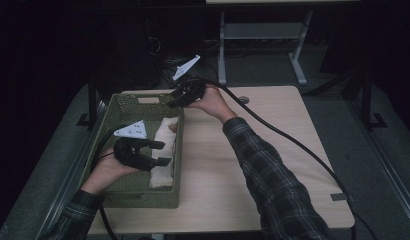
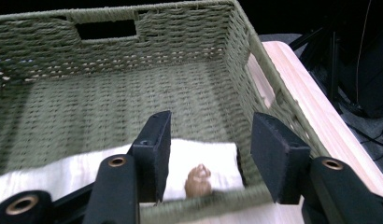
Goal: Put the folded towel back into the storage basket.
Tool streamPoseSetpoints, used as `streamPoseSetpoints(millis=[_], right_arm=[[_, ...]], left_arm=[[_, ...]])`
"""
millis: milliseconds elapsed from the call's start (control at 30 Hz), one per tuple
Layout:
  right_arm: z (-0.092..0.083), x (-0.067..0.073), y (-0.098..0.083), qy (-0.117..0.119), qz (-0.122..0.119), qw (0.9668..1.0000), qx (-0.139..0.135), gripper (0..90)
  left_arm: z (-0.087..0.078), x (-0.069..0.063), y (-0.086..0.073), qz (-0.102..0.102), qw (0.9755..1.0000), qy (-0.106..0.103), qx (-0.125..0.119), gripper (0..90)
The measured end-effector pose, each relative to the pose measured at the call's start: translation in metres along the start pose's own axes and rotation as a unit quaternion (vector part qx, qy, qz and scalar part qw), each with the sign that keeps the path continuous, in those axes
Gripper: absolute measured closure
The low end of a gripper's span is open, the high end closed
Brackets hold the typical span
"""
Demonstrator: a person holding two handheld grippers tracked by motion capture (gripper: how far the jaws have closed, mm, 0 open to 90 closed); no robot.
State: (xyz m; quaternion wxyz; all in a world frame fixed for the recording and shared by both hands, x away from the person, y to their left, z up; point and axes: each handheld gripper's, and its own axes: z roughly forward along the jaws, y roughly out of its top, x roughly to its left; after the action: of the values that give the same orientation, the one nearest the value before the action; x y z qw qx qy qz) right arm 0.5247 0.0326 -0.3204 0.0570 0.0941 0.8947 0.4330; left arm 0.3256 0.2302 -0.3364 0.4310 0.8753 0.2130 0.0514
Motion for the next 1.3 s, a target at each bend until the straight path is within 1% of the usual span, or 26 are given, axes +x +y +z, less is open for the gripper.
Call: streamPoseSetpoints(millis=[33,67,100,167,233,333,367,500,567,600,700,767,800,833,867,900,933,967,1000,1033,1067,1100,1167,1300], right_arm=[[-0.005,0.0,-0.002,0.002,0.002,1.0,0.002,47.1],[-0.009,-0.001,-0.005,0.001,-0.003,1.0,0.001,46.6],[-0.013,-0.001,-0.008,0.0,-0.001,1.0,0.003,46.0],[-0.022,-0.003,-0.014,-0.002,-0.004,1.0,0.003,45.5],[-0.029,-0.003,-0.019,-0.002,0.0,1.0,0.006,44.6],[-0.043,-0.005,-0.028,-0.004,0.001,1.0,0.001,43.5],[-0.049,-0.004,-0.032,-0.003,0.005,1.0,-0.002,43.3],[-0.066,-0.002,-0.046,-0.005,0.002,1.0,-0.005,41.8],[-0.074,-0.001,-0.053,-0.006,0.004,1.0,-0.005,41.2],[-0.078,-0.001,-0.056,-0.007,-0.001,1.0,-0.004,40.8],[-0.091,0.001,-0.066,-0.007,0.001,0.9999,-0.007,39.7],[-0.099,0.002,-0.074,-0.007,0.007,0.9999,-0.011,39.2],[-0.103,0.001,-0.078,-0.009,0.004,0.9999,-0.012,39.0],[-0.106,0.002,-0.082,-0.011,0.007,0.9998,-0.015,38.7],[-0.11,0.002,-0.087,-0.011,0.006,0.9998,-0.016,38.7],[-0.114,0.003,-0.091,-0.012,0.015,0.9996,-0.019,38.5],[-0.117,0.003,-0.096,-0.014,0.013,0.9996,-0.02,38.4],[-0.12,0.004,-0.1,-0.015,0.019,0.9995,-0.019,38.1],[-0.124,0.004,-0.105,-0.019,0.016,0.9995,-0.018,37.8],[-0.127,0.005,-0.109,-0.019,0.022,0.9994,-0.019,37.7],[-0.13,0.006,-0.114,-0.021,0.024,0.9993,-0.021,37.6],[-0.133,0.007,-0.119,-0.023,0.025,0.9992,-0.022,37.4],[-0.139,0.009,-0.129,-0.026,0.032,0.9988,-0.026,37.1],[-0.146,0.011,-0.145,-0.032,0.038,0.9984,-0.025,36.4]], left_arm=[[0.002,-0.001,0.003,0.0,1.0,0.001,0.0,34.6],[0.005,-0.003,0.006,0.001,1.0,0.001,-0.001,34.4],[0.008,-0.004,0.01,0.002,1.0,0.003,0.0,34.4],[0.013,-0.008,0.016,0.003,1.0,0.007,0.0,33.9],[0.019,-0.012,0.023,0.003,0.9999,0.01,0.0,33.4],[0.027,-0.019,0.032,0.003,0.9999,0.015,0.003,32.7],[0.028,-0.021,0.035,0.004,0.9998,0.017,0.004,32.1],[0.039,-0.029,0.044,0.002,0.9997,0.023,0.007,31.3],[0.044,-0.034,0.049,0.002,0.9996,0.026,0.006,31.0],[0.047,-0.037,0.051,0.003,0.9996,0.027,0.006,30.7],[0.053,-0.044,0.057,0.003,0.9994,0.032,0.007,30.4],[0.058,-0.048,0.062,0.006,0.9993,0.034,0.011,30.1],[0.061,-0.05,0.064,0.004,0.9993,0.035,0.009,30.0],[0.064,-0.052,0.066,0.004,0.9994,0.034,0.009,29.9],[0.067,-0.053,0.068,0.006,0.9993,0.034,0.011,29.8],[0.07,-0.055,0.07,0.005,0.9993,0.035,0.009,29.7],[0.073,-0.057,0.071,0.004,0.9994,0.034,0.008,29.6],[0.076,-0.058,0.073,0.007,0.9994,0.033,0.008,29.5],[0.08,-0.06,0.074,0.005,0.9994,0.035,0.005,29.4],[0.083,-0.062,0.075,0.009,0.9993,0.036,0.007,29.2],[0.087,-0.064,0.076,0.011,0.9992,0.038,0.003,29.0],[0.091,-0.066,0.076,0.008,0.9992,0.038,0.002,28.8],[0.098,-0.069,0.078,0.009,0.9993,0.036,0.002,28.5],[0.112,-0.075,0.079,0.015,0.9994,0.032,0.0,27.9]])
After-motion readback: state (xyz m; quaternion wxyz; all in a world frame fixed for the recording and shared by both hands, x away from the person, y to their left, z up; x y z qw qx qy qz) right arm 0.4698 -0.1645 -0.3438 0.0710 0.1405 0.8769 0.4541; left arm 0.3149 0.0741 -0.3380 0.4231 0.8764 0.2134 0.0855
